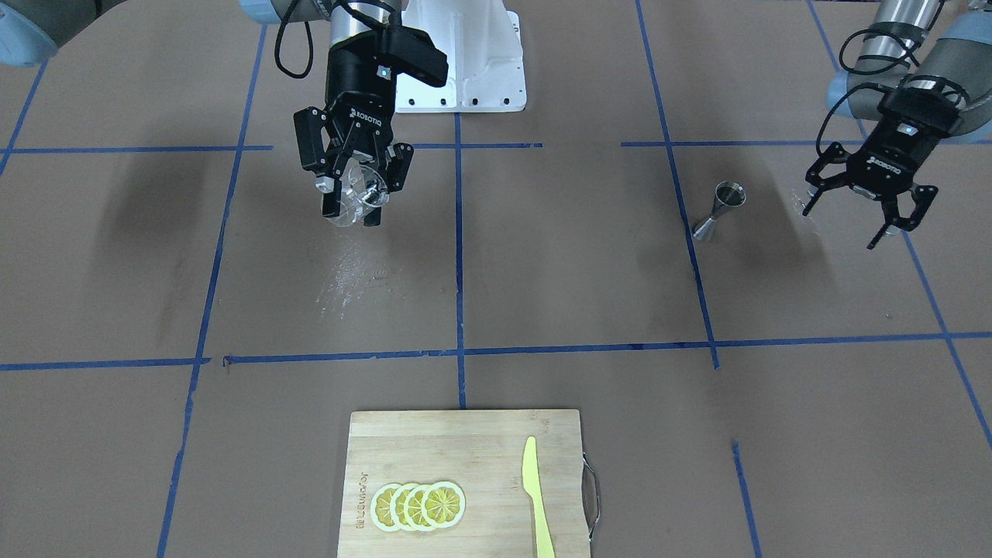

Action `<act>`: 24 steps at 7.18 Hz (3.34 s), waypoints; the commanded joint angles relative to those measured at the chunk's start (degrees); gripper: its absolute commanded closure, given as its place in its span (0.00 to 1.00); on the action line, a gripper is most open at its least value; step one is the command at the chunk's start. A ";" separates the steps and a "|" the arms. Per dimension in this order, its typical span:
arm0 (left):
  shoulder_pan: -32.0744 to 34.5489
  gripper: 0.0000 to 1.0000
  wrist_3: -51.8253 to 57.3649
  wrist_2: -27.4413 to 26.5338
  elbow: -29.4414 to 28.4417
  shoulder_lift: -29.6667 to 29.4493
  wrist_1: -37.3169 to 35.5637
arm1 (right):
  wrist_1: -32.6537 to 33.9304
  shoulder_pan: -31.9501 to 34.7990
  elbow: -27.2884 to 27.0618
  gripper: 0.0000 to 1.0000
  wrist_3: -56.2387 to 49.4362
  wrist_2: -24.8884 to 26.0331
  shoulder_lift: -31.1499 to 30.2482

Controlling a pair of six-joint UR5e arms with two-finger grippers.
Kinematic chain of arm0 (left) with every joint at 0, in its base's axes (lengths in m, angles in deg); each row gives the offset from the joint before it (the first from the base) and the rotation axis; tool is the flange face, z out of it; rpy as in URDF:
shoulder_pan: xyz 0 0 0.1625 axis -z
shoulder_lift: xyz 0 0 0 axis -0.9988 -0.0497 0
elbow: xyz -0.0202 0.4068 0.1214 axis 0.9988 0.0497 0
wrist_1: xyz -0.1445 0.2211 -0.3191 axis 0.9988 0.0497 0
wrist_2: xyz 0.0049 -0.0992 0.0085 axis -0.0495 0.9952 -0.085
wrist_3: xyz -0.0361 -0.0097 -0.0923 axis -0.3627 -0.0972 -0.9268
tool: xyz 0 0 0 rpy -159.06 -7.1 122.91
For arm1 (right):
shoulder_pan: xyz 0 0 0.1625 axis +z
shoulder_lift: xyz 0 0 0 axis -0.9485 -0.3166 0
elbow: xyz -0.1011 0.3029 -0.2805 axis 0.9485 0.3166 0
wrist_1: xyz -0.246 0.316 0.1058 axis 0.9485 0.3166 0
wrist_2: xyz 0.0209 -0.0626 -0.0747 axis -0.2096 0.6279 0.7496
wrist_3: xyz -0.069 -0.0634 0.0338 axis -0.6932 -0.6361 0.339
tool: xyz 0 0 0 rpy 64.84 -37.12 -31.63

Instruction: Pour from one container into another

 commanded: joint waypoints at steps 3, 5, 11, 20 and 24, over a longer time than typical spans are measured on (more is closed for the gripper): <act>23.54 0.00 10.43 17.31 1.18 -7.94 -37.19 | 0.00 -0.09 -0.02 1.00 0.00 0.00 -0.09; 24.53 0.00 8.00 5.75 0.48 -6.81 -37.59 | 0.00 -0.09 -0.02 1.00 0.00 0.00 -0.09; 31.47 0.00 9.03 27.83 0.98 -4.43 -75.38 | -0.09 -0.09 -0.02 1.00 0.09 -0.09 -0.18; 32.44 0.00 9.12 29.69 8.56 -0.39 -83.65 | -19.40 -1.84 0.77 1.00 10.23 -0.09 -15.17; 32.44 0.00 8.95 29.69 8.56 -0.65 -83.39 | -19.60 -2.20 1.56 1.00 26.94 -0.27 -21.96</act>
